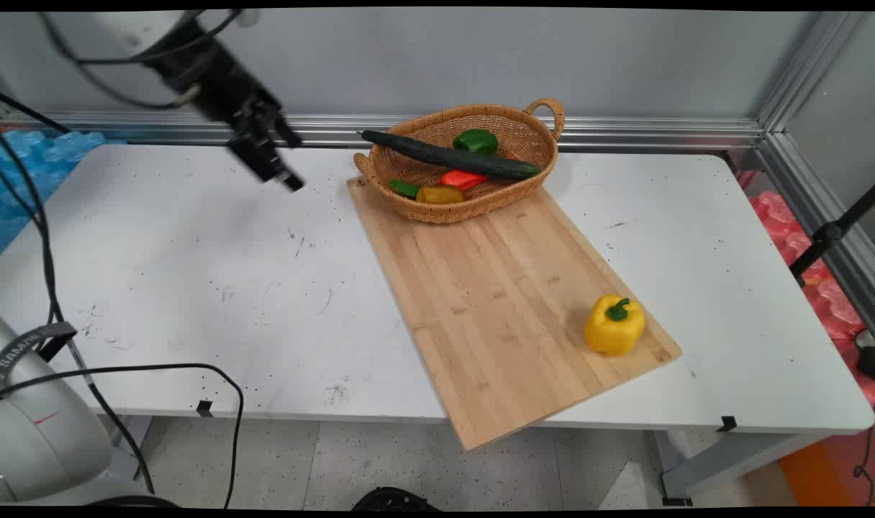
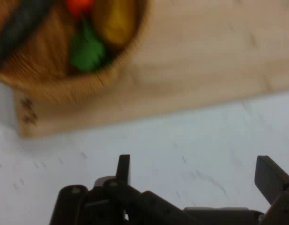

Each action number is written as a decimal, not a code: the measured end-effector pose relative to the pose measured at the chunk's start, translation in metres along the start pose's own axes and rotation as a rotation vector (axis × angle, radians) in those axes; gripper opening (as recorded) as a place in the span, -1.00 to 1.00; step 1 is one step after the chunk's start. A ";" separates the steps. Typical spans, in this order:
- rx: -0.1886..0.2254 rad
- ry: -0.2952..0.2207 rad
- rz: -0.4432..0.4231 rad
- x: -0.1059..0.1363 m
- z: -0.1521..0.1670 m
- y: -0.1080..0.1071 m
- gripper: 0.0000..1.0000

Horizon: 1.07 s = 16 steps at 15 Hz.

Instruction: Pick up the cucumber from the vegetable basket

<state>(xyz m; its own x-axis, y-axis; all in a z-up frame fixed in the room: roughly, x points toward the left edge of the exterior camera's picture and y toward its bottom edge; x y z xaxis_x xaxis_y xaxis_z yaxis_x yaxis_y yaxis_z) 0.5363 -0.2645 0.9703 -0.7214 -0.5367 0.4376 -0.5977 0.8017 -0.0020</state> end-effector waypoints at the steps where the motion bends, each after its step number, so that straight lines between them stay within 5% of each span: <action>1: 0.015 0.017 -0.012 0.012 0.004 -0.006 1.00; 8: 0.102 0.075 -0.017 0.074 0.038 -0.043 1.00; 16: 0.186 0.045 0.114 0.131 0.101 -0.088 1.00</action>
<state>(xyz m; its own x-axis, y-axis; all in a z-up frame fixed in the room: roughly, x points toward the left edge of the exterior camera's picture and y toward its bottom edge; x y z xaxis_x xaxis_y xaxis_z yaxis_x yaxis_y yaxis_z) 0.4591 -0.4324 0.9373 -0.7743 -0.4296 0.4646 -0.5703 0.7919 -0.2182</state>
